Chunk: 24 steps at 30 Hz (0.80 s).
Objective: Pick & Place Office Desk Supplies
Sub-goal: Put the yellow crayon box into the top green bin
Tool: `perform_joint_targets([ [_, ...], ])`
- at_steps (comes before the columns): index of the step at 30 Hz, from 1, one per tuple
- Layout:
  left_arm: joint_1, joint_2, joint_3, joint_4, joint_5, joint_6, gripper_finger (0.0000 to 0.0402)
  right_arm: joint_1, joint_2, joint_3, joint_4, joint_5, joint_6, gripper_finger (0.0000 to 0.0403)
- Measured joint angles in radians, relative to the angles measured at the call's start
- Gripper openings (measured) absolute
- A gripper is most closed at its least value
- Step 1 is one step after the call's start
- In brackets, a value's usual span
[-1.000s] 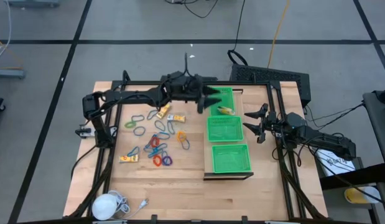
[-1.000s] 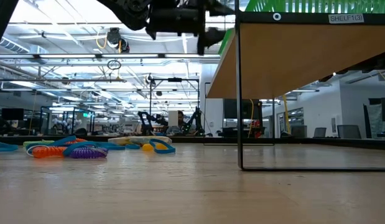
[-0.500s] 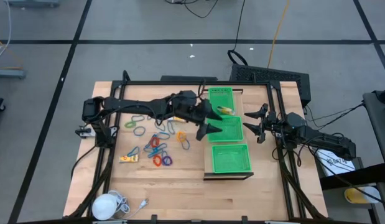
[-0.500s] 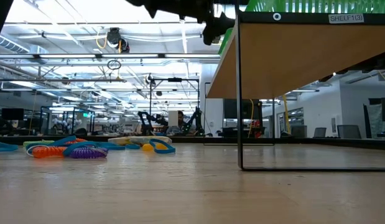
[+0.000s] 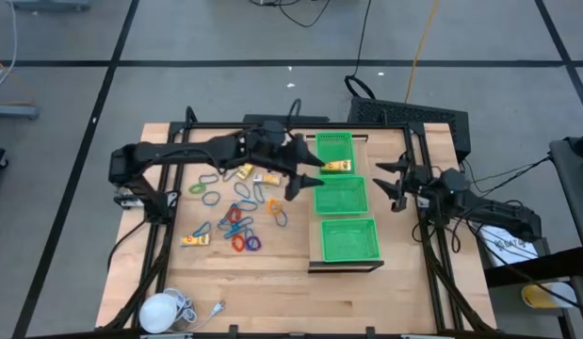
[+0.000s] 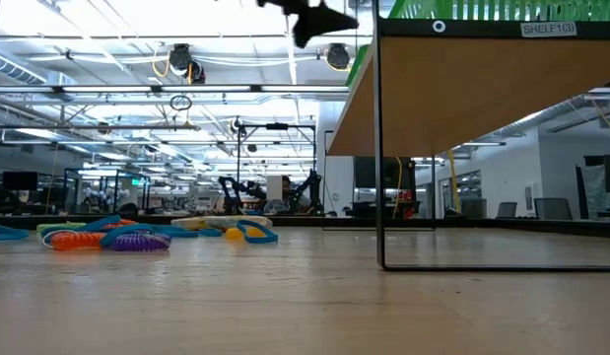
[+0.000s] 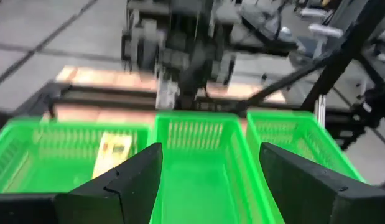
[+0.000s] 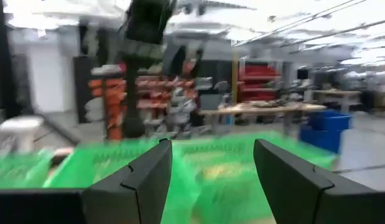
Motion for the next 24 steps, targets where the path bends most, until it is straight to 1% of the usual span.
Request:
perform_joint_targets([
  [3,0.003,-0.064,-0.084,0.043,-0.025,0.01,0.0278,0.0,0.12,0.089,-0.056,0.0,0.002,0.0219],
  [7,0.01,-0.163,-0.249,0.177,-0.077,-0.006,0.0278,0.0,0.325,0.172,-0.078,-0.004,0.022,0.0219],
  [9,0.018,-0.205,-0.328,0.209,-0.106,-0.02,0.0278,0.0,0.409,0.211,-0.065,-0.004,0.003,0.0219],
  [12,0.027,-0.262,-0.439,0.196,-0.171,-0.056,0.0278,0.002,0.517,0.254,-0.072,-0.005,-0.041,0.0219],
  [14,0.033,-0.287,-0.503,0.181,-0.229,-0.085,0.0278,0.005,0.566,0.277,-0.072,-0.006,-0.067,0.0219],
  [18,0.038,-0.284,-0.613,0.175,-0.345,-0.094,0.0278,0.029,0.62,0.3,0.027,-0.006,-0.12,0.0219],
  [21,0.035,-0.257,-0.66,0.186,-0.435,-0.027,0.0278,0.051,0.633,0.3,0.109,-0.006,-0.159,0.0219],
  [24,0.04,-0.245,-0.679,0.13,-0.549,0.023,0.0278,0.071,0.635,0.302,0.155,-0.005,-0.184,0.0219],
])
